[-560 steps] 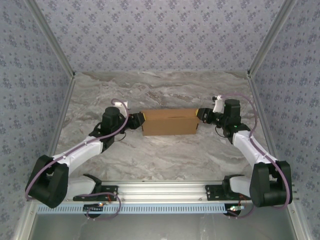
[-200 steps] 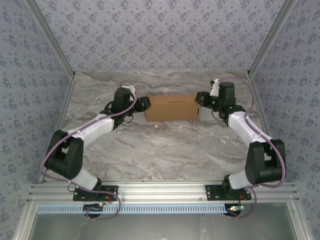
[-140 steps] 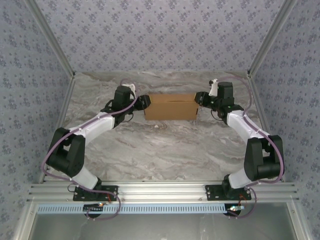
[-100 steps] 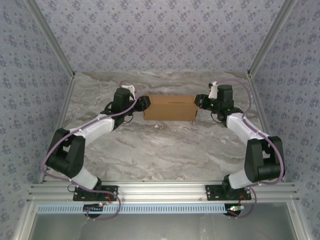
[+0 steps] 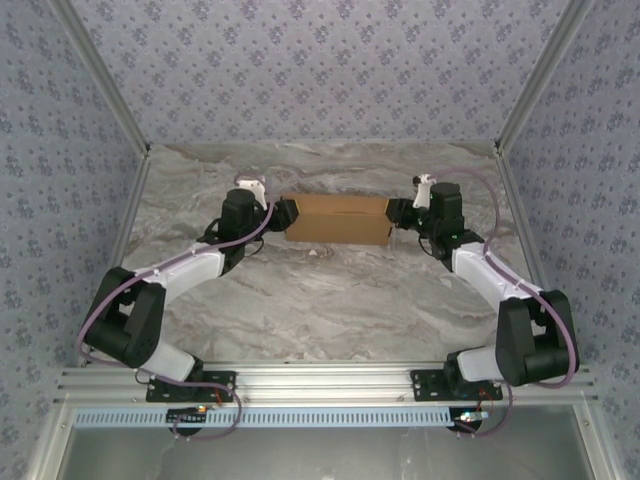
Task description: Fold the paper box
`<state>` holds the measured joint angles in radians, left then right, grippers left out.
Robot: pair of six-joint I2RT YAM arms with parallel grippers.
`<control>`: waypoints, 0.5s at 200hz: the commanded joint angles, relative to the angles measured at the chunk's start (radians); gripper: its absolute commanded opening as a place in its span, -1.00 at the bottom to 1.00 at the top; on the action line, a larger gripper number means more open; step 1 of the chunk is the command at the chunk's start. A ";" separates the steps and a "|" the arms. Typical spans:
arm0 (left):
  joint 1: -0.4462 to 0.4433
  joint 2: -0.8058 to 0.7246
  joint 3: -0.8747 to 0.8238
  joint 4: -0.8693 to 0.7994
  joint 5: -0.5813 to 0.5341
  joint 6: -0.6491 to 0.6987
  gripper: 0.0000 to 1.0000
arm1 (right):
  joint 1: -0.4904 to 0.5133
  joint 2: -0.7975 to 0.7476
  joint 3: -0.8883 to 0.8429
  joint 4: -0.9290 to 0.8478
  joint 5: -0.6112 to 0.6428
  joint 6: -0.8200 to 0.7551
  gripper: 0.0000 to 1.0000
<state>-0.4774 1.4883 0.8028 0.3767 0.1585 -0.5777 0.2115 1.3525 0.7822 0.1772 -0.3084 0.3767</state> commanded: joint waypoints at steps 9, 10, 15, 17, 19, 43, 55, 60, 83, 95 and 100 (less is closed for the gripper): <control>-0.072 -0.002 -0.055 -0.044 0.103 -0.020 0.11 | 0.089 -0.033 -0.046 -0.016 -0.098 -0.052 -0.48; -0.073 -0.003 -0.056 -0.044 0.102 -0.020 0.11 | 0.091 -0.034 -0.047 -0.016 -0.097 -0.052 -0.48; -0.074 -0.006 -0.061 -0.041 0.101 -0.022 0.10 | 0.096 -0.038 -0.053 -0.016 -0.091 -0.055 -0.48; -0.075 -0.008 -0.063 -0.041 0.100 -0.022 0.10 | 0.097 -0.041 -0.054 -0.017 -0.089 -0.057 -0.48; -0.076 -0.009 -0.066 -0.042 0.099 -0.022 0.11 | 0.099 -0.043 -0.055 -0.017 -0.087 -0.059 -0.49; -0.087 -0.024 -0.092 -0.039 0.089 -0.023 0.11 | 0.117 -0.059 -0.072 -0.018 -0.067 -0.070 -0.49; -0.092 -0.029 -0.105 -0.034 0.082 -0.025 0.12 | 0.125 -0.063 -0.082 -0.018 -0.057 -0.074 -0.49; -0.094 -0.031 -0.110 -0.033 0.079 -0.025 0.12 | 0.127 -0.064 -0.085 -0.016 -0.054 -0.077 -0.50; -0.099 -0.038 -0.127 -0.029 0.076 -0.030 0.12 | 0.139 -0.073 -0.105 -0.013 -0.039 -0.082 -0.50; -0.104 -0.047 -0.136 -0.029 0.070 -0.031 0.12 | 0.144 -0.083 -0.116 -0.013 -0.031 -0.089 -0.50; -0.105 -0.050 -0.141 -0.031 0.068 -0.031 0.12 | 0.148 -0.087 -0.120 -0.014 -0.027 -0.091 -0.50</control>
<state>-0.5140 1.4235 0.7078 0.4419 0.0998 -0.5816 0.2779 1.2675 0.7048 0.2024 -0.1997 0.3275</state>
